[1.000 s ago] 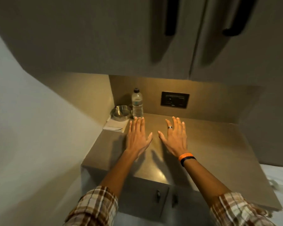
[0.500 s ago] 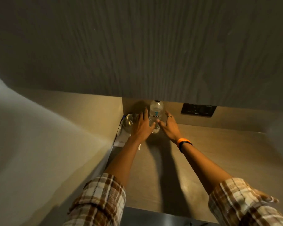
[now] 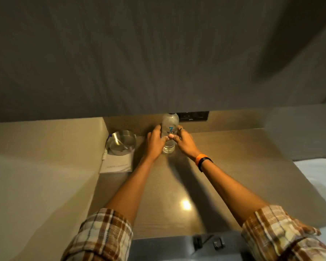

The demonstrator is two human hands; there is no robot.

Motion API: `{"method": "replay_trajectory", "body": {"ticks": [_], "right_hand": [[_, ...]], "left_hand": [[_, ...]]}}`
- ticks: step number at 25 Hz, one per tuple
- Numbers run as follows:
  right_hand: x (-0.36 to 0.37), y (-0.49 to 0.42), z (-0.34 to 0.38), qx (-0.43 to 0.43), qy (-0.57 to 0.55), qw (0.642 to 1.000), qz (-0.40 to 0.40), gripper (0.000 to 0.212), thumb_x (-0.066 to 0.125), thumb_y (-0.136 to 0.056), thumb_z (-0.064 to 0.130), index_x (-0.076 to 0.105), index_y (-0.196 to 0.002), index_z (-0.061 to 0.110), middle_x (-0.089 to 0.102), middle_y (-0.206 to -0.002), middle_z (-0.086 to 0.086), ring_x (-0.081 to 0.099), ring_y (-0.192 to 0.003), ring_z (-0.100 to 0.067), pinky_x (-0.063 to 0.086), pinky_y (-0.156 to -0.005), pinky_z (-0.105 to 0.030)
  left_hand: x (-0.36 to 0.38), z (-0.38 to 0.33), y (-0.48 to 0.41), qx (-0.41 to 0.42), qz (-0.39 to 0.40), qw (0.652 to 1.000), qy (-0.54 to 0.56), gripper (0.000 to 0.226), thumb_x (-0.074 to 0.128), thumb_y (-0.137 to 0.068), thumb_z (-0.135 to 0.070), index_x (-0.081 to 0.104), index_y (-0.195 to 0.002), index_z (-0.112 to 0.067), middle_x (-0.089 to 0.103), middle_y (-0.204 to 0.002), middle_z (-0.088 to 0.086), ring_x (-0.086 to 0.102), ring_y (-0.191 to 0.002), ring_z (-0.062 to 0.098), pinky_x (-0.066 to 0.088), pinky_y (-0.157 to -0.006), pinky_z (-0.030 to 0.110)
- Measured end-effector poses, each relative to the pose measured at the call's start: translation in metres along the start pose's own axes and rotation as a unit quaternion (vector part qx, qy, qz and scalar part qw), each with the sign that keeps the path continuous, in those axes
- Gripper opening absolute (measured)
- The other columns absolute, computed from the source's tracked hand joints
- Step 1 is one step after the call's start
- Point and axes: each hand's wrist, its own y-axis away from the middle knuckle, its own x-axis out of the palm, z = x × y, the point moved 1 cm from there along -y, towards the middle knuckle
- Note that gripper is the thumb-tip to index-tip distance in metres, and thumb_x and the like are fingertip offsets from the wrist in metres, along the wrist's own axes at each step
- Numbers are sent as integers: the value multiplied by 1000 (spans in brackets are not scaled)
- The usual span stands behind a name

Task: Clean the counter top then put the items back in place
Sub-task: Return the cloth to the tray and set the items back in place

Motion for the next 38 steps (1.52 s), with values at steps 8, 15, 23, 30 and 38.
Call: {"method": "replay_trajectory", "body": {"ticks": [8, 15, 23, 30, 38], "right_hand": [[-174, 66, -80, 75, -18, 997, -27, 42, 58, -93, -3, 49, -133, 7, 62, -130, -13, 59, -116, -20, 46, -104, -35], [-265, 65, -134, 77, 6, 992, -104, 33, 66, -89, 2, 57, -120, 9, 68, -119, -15, 65, -111, -30, 51, -99, -47], [-309, 29, -164, 80, 39, 993, -80, 31, 58, -98, 11, 53, -127, 2, 63, -122, -10, 60, -114, -24, 47, -95, -34], [-299, 49, -175, 86, 66, 988, -113, 58, 62, -95, 18, 37, -147, 10, 52, -144, -12, 51, -131, -28, 43, -107, -38], [-189, 107, -133, 5, 233, 968, -90, 71, 59, -95, 33, 23, -154, 17, 25, -160, -9, 28, -146, -26, 30, -117, -40]], "left_hand": [[151, -121, 52, 68, 76, 988, 112, 48, 72, -83, -11, 58, -129, -16, 71, -112, 0, 68, -102, 16, 57, -87, 34], [249, -180, 45, 69, 86, 987, 117, 46, 81, -80, -25, 65, -120, -9, 74, -106, 3, 70, -97, 12, 57, -81, 26], [299, -194, -3, 15, 61, 996, 69, 41, 81, -78, -32, 69, -106, -5, 75, -100, 9, 70, -95, 19, 56, -80, 29], [295, -201, 12, 15, 81, 996, 42, 44, 72, -88, -27, 59, -123, -3, 67, -113, 5, 61, -104, 16, 48, -75, 13], [182, -109, 84, 140, 85, 953, -253, 63, 48, -100, -39, 26, -153, -14, 25, -160, 12, 15, -150, 27, 16, -122, 44]]}}
